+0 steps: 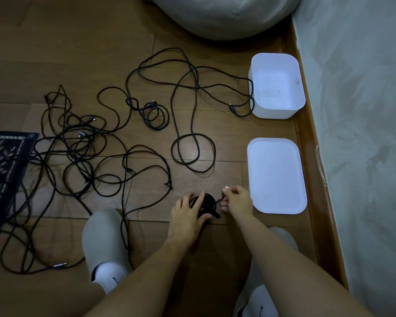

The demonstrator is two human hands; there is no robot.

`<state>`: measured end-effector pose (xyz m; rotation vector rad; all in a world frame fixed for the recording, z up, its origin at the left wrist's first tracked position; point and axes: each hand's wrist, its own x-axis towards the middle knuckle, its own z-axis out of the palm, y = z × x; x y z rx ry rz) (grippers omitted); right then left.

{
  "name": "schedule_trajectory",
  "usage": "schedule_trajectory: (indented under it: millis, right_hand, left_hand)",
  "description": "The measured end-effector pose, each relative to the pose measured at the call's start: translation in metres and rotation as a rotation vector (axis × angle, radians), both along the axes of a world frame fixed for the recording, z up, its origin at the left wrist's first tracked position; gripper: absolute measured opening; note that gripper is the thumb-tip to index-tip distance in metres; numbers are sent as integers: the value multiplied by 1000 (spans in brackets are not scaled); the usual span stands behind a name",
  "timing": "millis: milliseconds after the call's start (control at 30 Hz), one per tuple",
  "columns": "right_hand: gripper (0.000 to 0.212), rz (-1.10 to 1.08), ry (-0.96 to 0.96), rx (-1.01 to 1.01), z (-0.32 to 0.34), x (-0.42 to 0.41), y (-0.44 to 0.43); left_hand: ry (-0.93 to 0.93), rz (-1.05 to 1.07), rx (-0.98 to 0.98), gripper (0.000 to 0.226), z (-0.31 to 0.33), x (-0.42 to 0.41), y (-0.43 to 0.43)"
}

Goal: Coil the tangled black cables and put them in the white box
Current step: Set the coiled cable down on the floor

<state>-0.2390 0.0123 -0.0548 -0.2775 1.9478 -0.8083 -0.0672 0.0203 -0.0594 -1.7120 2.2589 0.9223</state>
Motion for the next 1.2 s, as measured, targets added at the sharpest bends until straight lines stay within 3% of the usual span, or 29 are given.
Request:
schedule_trajectory:
  millis: [233,367,700,800,967,1200]
  right_hand:
    - [9,470,358,11,-1,18,11]
    - [27,638,478,12,10,25,15]
    - [37,700,322,33,21,19,34]
    - [34,738,370,63,19,22,39]
    - [47,762,462,30,25,15,36]
    - [43,1023,595,14,28,15,44]
  left_hand:
    - [146,108,72,72,-2,4,-4]
    - [228,180,105,75,-2,5,-3]
    - [308,270,104,71,11,10,16]
    - [308,173,50,66,13,9,17]
    - [322,150,33,62,15,3,5]
    - [199,28,31,61,7,4,5]
